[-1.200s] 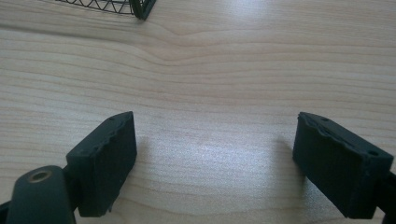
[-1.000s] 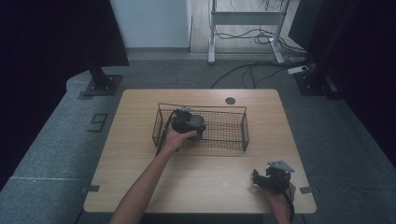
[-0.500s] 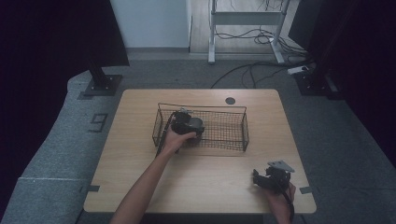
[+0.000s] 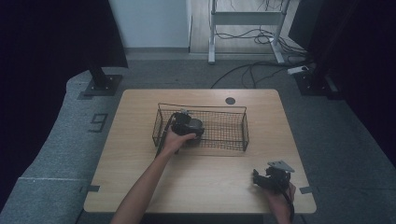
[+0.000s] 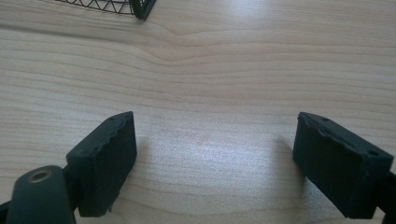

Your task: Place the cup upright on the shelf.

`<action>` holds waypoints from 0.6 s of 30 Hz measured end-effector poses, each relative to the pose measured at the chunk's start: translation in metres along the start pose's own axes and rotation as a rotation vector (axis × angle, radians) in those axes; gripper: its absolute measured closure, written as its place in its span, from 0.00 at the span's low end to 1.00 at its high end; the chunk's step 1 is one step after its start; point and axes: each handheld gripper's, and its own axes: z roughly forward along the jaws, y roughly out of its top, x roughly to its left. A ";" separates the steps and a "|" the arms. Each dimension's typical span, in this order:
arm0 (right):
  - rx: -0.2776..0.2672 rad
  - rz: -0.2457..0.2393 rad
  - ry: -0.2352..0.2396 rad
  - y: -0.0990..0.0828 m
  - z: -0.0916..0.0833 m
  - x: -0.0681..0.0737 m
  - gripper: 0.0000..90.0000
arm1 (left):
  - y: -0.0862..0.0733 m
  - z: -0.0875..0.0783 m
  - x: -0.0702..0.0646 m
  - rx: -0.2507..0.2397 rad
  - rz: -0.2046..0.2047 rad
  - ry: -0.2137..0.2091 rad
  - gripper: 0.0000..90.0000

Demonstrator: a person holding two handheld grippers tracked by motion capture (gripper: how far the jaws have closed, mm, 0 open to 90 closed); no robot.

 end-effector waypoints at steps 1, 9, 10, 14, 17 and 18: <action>0.000 0.000 0.000 0.000 0.000 0.000 0.15 | 0.000 0.000 0.000 0.000 0.000 0.000 0.16; 0.000 0.000 0.000 0.000 0.000 0.000 0.15 | 0.000 -0.003 -0.002 -0.009 0.002 0.011 0.13; 0.000 0.000 0.000 0.000 0.000 0.000 0.15 | 0.000 -0.003 -0.002 -0.009 0.002 0.011 0.12; 0.000 0.000 0.000 0.000 0.000 0.000 0.15 | 0.001 -0.005 -0.002 -0.016 0.001 0.009 0.12; -0.001 0.000 0.000 0.000 0.000 0.000 0.15 | 0.001 -0.010 -0.002 -0.033 0.004 0.005 0.12; -0.001 0.000 0.000 0.000 0.000 0.000 0.15 | 0.001 -0.013 -0.001 -0.045 0.004 0.000 0.11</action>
